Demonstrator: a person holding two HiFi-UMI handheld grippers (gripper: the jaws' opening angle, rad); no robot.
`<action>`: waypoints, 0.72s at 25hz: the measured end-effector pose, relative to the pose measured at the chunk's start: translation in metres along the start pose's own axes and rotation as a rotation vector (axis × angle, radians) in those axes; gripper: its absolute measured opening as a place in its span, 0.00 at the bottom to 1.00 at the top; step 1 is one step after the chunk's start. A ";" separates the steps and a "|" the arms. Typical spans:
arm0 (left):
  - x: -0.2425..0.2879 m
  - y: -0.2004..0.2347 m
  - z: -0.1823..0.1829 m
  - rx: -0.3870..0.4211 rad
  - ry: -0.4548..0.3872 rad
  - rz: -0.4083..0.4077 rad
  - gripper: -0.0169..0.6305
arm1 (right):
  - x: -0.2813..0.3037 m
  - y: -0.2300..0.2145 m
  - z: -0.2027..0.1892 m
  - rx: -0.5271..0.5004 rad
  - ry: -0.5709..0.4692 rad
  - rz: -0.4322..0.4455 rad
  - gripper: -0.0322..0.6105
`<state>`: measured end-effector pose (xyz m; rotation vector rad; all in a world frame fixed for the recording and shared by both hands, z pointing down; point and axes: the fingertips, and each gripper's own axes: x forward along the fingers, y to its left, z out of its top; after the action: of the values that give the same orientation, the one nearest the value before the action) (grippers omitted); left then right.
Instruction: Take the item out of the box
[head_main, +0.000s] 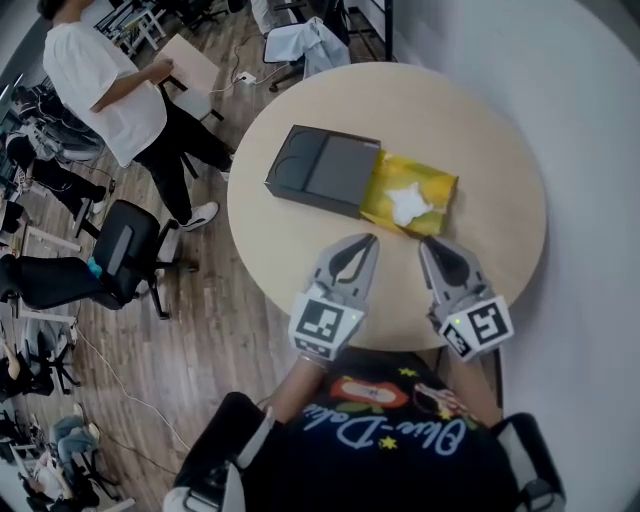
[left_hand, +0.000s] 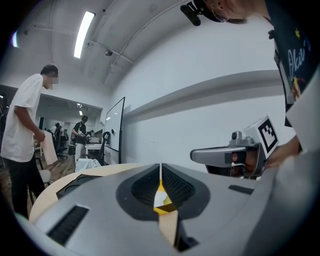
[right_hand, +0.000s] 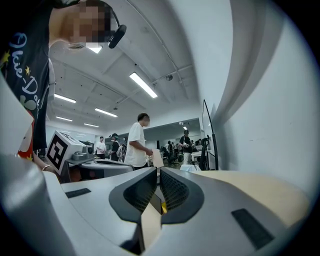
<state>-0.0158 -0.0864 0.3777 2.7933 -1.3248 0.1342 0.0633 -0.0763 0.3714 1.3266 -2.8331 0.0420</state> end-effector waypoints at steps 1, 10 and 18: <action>0.001 0.005 -0.002 -0.008 0.000 -0.004 0.02 | 0.005 0.000 -0.002 0.001 0.003 -0.006 0.05; 0.013 0.047 -0.008 -0.012 0.014 -0.054 0.02 | 0.036 -0.020 -0.017 -0.004 0.072 -0.117 0.05; 0.030 0.059 -0.024 -0.012 0.050 -0.078 0.02 | 0.041 -0.037 -0.034 -0.029 0.175 -0.149 0.05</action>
<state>-0.0443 -0.1452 0.4048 2.8071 -1.2005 0.1905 0.0655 -0.1302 0.4066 1.4468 -2.5755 0.1091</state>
